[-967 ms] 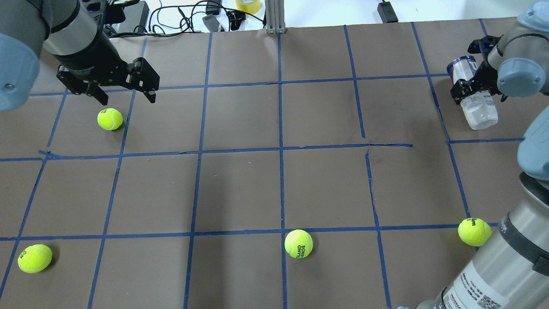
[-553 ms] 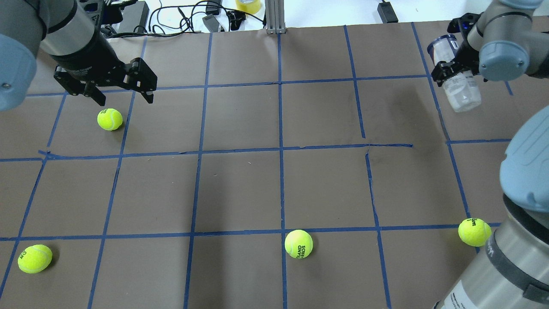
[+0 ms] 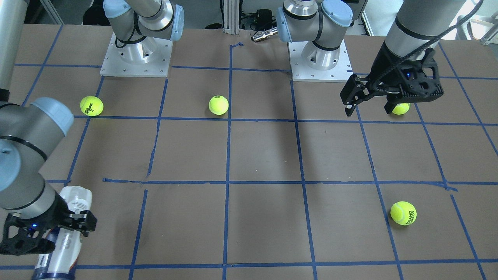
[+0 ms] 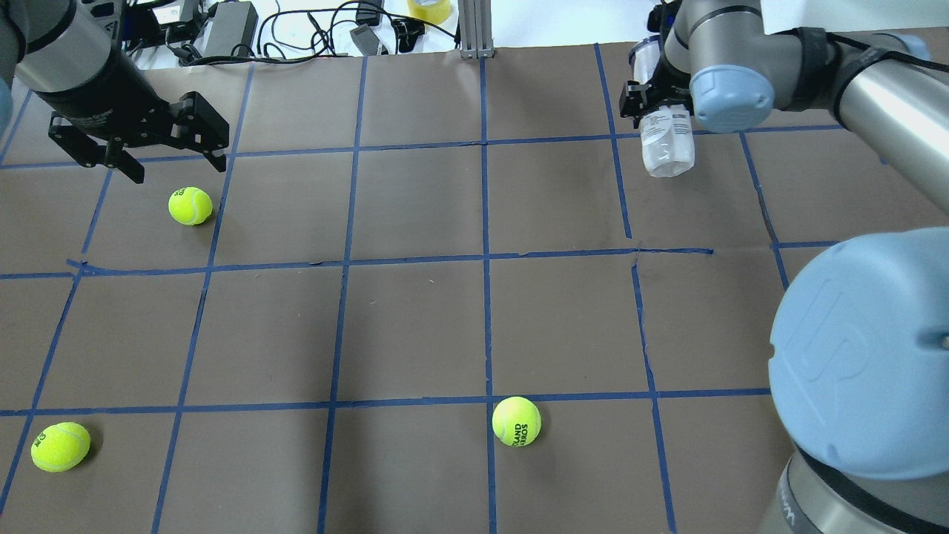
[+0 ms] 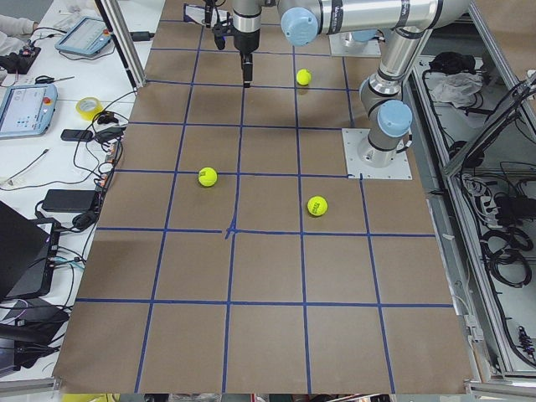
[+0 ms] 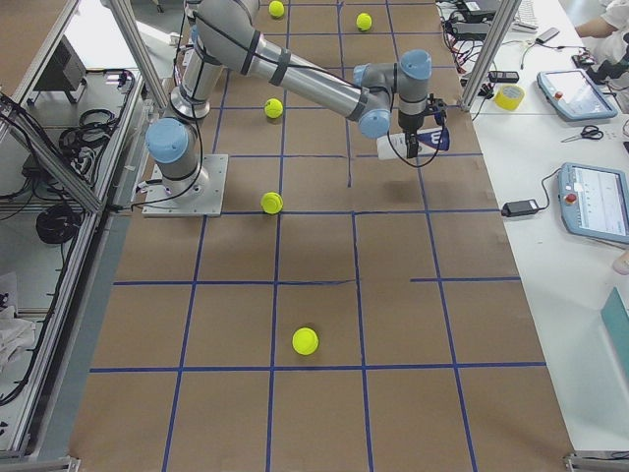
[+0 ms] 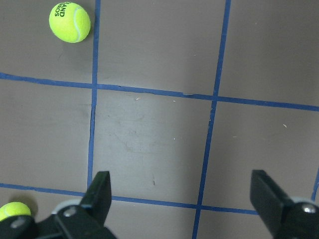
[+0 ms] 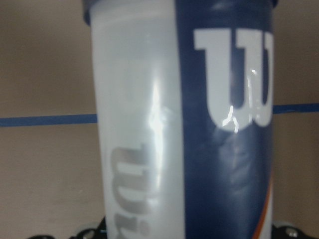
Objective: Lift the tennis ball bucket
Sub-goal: 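Carry the tube with the right gripper toward the table center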
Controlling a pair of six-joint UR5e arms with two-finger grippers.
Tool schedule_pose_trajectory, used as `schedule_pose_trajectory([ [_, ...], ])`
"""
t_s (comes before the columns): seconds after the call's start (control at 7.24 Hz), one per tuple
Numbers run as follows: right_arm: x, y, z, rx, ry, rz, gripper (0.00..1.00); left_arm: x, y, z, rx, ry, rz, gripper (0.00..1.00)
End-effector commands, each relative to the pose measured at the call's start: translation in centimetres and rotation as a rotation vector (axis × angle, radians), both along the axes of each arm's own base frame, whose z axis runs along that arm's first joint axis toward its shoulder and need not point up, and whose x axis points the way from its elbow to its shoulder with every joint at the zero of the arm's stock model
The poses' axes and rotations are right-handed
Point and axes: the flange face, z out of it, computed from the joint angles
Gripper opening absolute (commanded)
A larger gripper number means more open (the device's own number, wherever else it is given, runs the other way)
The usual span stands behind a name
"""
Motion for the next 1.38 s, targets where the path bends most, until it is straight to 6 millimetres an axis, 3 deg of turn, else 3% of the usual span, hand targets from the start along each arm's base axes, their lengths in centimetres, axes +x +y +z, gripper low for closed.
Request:
schedule_pose_trajectory([
  [0.0,7.5,1.1,-1.9,0.011,-0.013,0.055,0.74,0.3,-0.1,0.0,-0.001,0.005,0.017,1.00],
  [0.14,12.1,1.5,-2.9,-0.011,0.027,0.348,0.74,0.3,-0.1,-0.1,0.000,0.003,0.003,1.00],
  [0.28,18.3,3.1,-3.4,-0.026,0.086,0.567,0.74,0.3,-0.1,-0.1,0.001,0.005,0.003,1.00],
  [0.41,21.7,3.2,-2.6,-0.057,0.121,0.737,0.75,0.4,-0.3,-0.4,0.006,0.006,0.006,1.00],
  [0.55,23.6,2.7,-2.4,-0.078,0.149,0.885,0.75,0.8,-0.6,-0.6,0.009,0.005,0.009,1.00],
  [0.83,28.7,4.1,-2.9,-0.129,0.184,1.111,0.75,2.7,-1.2,-0.7,0.004,0.008,0.038,1.00],
  [0.97,31.1,4.7,-4.9,-0.170,0.225,1.292,0.74,4.1,-1.3,-0.7,0.005,0.005,0.011,1.00],
  [1.11,32.2,4.9,-7.0,-0.177,0.261,1.446,0.74,4.5,-1.2,-1.0,0.009,0.017,-0.027,1.00],
  [1.24,32.8,5.4,-7.5,-0.163,0.278,1.533,0.74,4.7,-1.2,-1.2,0.011,0.025,-0.025,1.00],
])
